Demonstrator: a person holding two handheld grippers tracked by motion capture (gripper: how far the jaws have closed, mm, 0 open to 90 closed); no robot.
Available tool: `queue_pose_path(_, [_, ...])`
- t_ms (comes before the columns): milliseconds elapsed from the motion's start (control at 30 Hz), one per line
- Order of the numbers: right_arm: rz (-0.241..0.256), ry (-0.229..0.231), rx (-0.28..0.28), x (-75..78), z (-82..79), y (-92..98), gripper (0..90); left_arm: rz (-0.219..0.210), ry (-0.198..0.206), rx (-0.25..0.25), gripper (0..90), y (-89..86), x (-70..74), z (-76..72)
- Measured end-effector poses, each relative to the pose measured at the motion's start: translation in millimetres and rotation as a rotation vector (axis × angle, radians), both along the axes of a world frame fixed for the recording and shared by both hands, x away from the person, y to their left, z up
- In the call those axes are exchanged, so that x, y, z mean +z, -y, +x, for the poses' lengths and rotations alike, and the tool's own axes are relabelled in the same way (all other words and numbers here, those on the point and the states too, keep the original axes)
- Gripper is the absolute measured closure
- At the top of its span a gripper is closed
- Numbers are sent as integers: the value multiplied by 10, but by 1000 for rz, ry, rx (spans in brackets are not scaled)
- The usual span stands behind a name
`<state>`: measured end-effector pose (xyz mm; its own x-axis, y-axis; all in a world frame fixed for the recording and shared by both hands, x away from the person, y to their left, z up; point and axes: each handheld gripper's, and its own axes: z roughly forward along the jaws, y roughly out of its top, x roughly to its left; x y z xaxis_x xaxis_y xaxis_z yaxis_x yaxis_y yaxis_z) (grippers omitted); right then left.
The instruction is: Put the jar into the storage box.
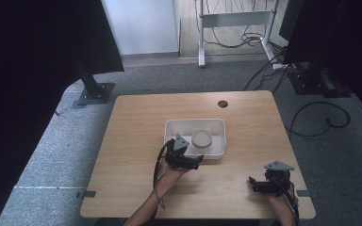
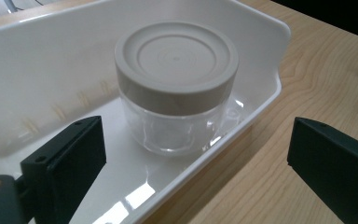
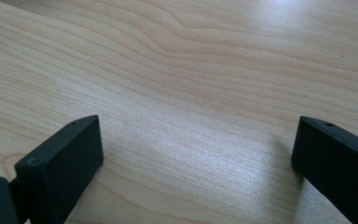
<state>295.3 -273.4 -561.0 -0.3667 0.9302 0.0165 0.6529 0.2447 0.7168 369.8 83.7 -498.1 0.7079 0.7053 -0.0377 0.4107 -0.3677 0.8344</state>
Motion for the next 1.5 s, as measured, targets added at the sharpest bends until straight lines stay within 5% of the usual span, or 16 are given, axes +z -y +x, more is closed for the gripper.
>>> queue_pose_path(1067, [0,0,1,0,1,0,16,-30,4,33,46,-433,-116,-248])
queue_pose_path(1500, [0,0,1,0,1,0,16,10,-4,44,41,-572,-261,-339])
